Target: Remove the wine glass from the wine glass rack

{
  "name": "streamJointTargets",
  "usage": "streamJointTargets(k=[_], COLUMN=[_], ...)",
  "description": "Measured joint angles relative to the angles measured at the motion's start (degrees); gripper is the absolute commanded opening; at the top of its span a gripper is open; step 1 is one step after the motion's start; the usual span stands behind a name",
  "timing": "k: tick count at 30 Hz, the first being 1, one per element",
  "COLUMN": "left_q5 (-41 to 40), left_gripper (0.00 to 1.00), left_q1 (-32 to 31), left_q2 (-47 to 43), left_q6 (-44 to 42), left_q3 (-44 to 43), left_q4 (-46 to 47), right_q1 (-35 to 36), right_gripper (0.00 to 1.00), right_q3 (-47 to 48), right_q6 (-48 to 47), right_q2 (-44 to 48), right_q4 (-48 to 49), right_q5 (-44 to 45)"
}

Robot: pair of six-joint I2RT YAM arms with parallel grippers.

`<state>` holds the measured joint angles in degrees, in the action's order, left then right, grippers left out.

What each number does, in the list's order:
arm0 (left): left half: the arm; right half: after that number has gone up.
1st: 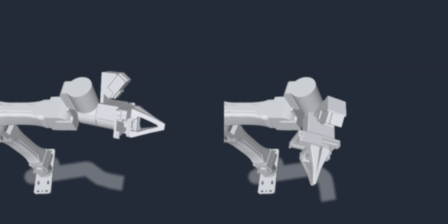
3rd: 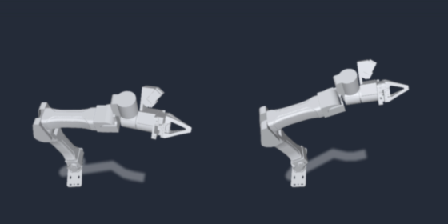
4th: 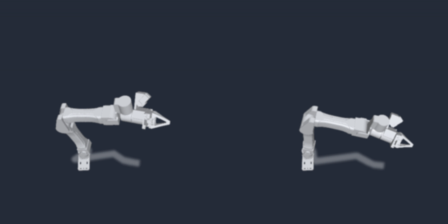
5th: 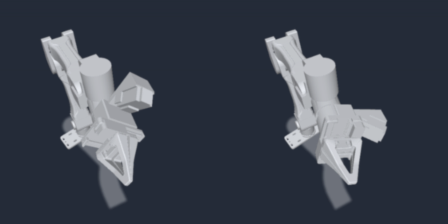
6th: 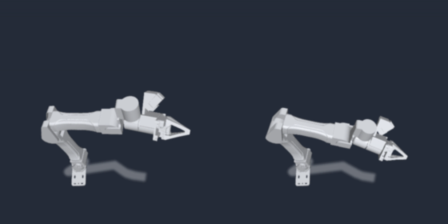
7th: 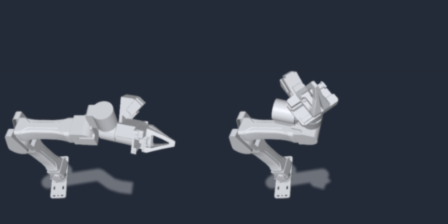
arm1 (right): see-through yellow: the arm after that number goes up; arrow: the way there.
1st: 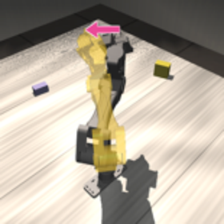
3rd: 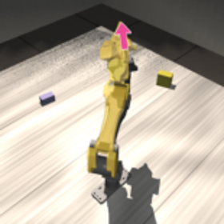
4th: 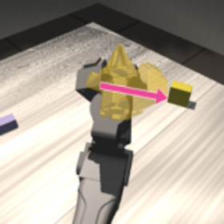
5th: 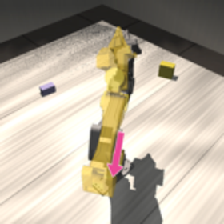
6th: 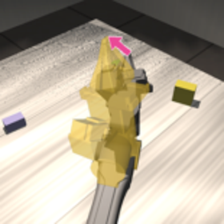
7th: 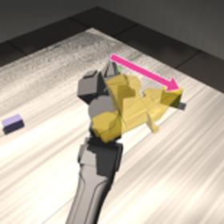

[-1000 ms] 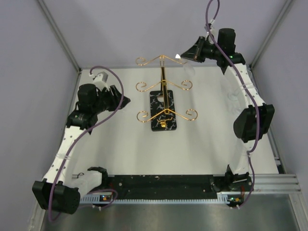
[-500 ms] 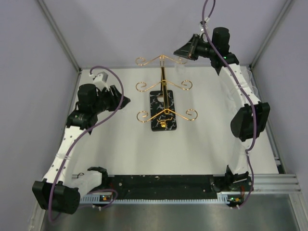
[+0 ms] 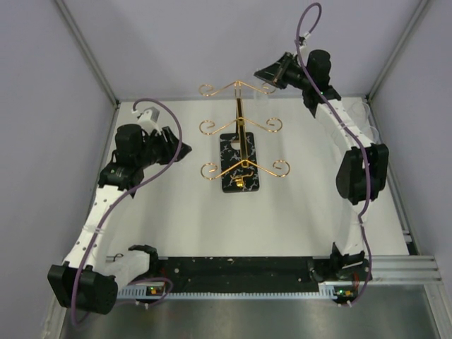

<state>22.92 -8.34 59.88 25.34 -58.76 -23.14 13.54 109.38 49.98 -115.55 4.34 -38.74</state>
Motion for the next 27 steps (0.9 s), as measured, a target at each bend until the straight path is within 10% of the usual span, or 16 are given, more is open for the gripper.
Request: streamJointTargets(k=[27], left_q5=[-0.02], left_gripper=[0.49], left_q1=[0.00], left_q2=[-0.02], left_q6=[0.00], left_q3=[0.39], left_q4=[-0.02], right_q1=[-6.29], right_gripper=[0.00], right_q3=[-25.53], right_q6=[0.44], right_q2=[19.98], right_q4=[9.14], right_q5=[13.05])
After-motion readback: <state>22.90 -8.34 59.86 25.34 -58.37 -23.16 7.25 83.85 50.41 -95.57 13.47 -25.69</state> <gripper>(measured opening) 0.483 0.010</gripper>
